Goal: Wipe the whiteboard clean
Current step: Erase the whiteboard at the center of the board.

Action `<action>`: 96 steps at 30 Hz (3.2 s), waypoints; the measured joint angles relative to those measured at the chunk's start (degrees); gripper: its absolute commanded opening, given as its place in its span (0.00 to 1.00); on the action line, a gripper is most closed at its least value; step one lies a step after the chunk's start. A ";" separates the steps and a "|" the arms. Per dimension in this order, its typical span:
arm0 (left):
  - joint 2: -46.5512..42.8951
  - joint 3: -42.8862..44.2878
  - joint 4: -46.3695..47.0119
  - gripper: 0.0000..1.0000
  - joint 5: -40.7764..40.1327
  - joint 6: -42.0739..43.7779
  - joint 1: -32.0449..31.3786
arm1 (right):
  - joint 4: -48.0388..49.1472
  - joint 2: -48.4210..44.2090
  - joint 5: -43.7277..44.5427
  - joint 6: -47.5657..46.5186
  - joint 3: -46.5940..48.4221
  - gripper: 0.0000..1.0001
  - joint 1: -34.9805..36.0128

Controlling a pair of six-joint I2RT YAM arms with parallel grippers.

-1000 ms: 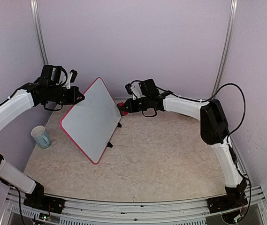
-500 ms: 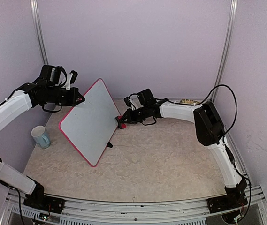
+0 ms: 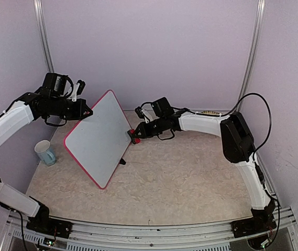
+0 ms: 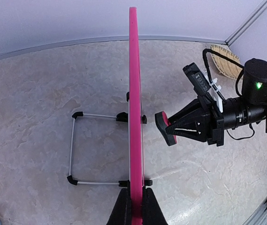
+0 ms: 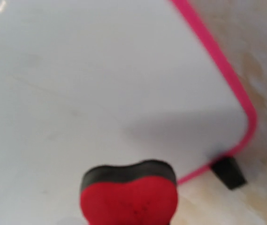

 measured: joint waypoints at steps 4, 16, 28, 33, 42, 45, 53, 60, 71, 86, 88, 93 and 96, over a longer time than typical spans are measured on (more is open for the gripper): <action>-0.35 0.00 -0.52 0.00 0.31 -0.15 0.00 | -2.67 0.28 1.73 -2.43 3.43 0.08 1.92; -0.81 -0.26 -1.38 0.00 1.11 -0.98 0.48 | -5.62 6.25 4.04 -3.74 9.46 0.08 3.41; -0.83 -0.44 -1.07 0.00 1.40 -1.01 0.52 | -8.20 7.21 2.40 -5.25 6.93 0.07 3.21; -1.29 -0.92 -0.85 0.00 1.36 -1.01 0.52 | -8.48 7.21 0.37 -6.05 6.54 0.06 3.50; -1.49 -1.14 -0.74 0.00 1.33 -0.98 0.52 | -5.35 6.40 -0.52 -4.39 3.93 0.06 3.17; -1.49 -1.22 -0.50 0.00 1.42 -0.74 0.50 | -2.62 5.40 -0.48 -2.01 1.66 0.06 2.43; -1.51 -1.22 -0.48 0.00 1.51 -0.48 0.50 | 1.97 4.72 -0.57 8.39 2.16 0.06 -0.81; -1.51 -1.25 -0.44 0.00 1.66 -0.33 0.50 | 1.68 5.73 -1.01 12.28 10.69 0.07 -2.32; -1.75 -1.55 -0.13 0.00 1.81 -0.31 0.48 | 2.14 7.43 -2.80 14.19 7.80 0.06 -1.20; -1.75 -1.55 -0.24 0.00 1.01 -0.79 0.44 | 2.32 7.45 -5.05 14.32 4.83 0.06 0.98; -1.75 -1.55 -0.28 0.00 0.79 -0.98 0.44 | 2.82 7.45 -5.81 14.62 3.76 0.06 1.31; -1.86 -1.55 -0.59 0.00 0.02 -1.44 0.44 | 4.87 7.37 -7.96 15.91 -0.33 0.06 2.14; -1.99 -1.55 -0.66 0.00 0.15 -1.33 0.42 | 7.23 6.43 -8.24 16.85 -2.62 0.06 2.21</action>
